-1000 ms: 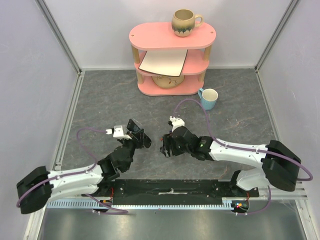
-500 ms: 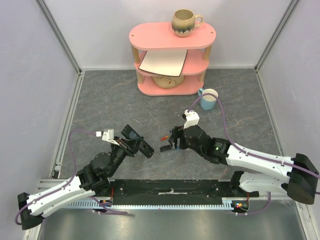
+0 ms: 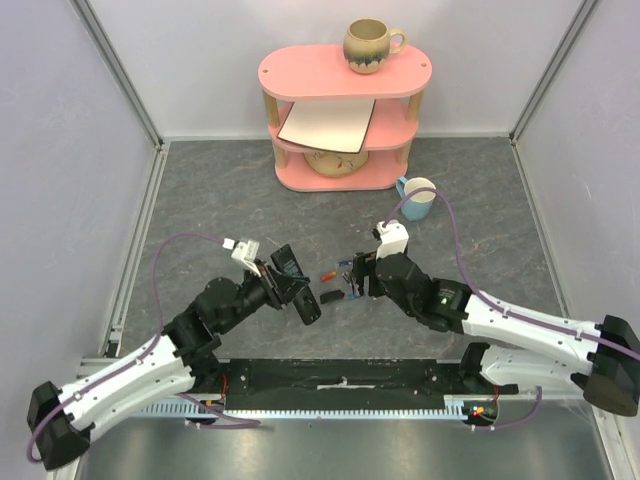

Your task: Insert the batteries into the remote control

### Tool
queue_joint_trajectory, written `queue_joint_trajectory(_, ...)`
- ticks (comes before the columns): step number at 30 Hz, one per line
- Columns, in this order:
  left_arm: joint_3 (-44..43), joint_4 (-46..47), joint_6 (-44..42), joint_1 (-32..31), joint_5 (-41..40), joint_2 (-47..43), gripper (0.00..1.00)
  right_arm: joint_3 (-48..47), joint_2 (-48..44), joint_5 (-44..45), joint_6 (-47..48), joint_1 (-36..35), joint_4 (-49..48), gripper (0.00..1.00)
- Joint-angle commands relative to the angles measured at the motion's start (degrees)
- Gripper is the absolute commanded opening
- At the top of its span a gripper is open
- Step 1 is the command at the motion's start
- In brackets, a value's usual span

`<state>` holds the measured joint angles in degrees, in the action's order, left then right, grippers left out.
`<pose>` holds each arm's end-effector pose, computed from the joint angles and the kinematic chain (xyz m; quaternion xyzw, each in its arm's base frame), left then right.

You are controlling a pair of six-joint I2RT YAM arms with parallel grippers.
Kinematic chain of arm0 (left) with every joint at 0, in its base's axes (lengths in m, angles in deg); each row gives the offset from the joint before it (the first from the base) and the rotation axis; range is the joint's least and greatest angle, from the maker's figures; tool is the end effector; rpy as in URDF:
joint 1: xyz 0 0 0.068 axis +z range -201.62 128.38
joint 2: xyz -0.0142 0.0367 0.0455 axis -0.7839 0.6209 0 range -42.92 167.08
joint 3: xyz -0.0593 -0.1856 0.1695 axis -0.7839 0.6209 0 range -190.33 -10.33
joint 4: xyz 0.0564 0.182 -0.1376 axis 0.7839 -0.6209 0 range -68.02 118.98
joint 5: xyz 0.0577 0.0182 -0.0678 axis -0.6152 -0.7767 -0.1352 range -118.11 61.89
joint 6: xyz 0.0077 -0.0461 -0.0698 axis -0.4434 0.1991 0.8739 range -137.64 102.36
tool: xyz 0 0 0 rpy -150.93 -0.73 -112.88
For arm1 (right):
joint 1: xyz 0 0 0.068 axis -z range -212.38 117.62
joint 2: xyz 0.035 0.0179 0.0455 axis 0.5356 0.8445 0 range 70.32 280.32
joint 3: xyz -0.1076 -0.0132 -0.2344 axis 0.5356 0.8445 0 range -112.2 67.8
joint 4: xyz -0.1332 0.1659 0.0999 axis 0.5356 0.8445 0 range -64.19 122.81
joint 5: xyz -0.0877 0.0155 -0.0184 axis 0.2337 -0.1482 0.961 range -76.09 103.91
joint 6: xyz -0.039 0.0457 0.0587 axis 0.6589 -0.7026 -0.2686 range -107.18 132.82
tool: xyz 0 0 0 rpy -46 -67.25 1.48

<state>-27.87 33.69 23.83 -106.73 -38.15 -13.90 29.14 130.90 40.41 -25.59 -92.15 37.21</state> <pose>0.1088 -0.1336 0.2327 0.0308 0.7464 -0.4503 0.4890 0.1482 0.1890 0.2283 -0.0518 0.8620 0.2171 0.4551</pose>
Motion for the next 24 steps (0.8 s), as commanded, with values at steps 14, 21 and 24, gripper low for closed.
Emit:
queue_joint_trajectory(14, 2.69, 47.31, 21.45, 27.95, 55.55, 26.26, 0.02, -2.22, -2.04, 8.13, 3.96, 3.08, 4.78, 0.8)
queue_joint_trajectory(21, 4.0, 52.5, 20.32, 28.13, 55.66, 26.54, 0.02, -1.08, -2.22, 10.23, 2.56, 3.95, 4.69, 0.81)
queue_joint_trajectory(24, 6.02, 54.7, 20.57, 28.04, 54.08, 25.57, 0.02, -0.2, -1.25, 7.78, 2.12, 5.54, 4.6, 0.83)
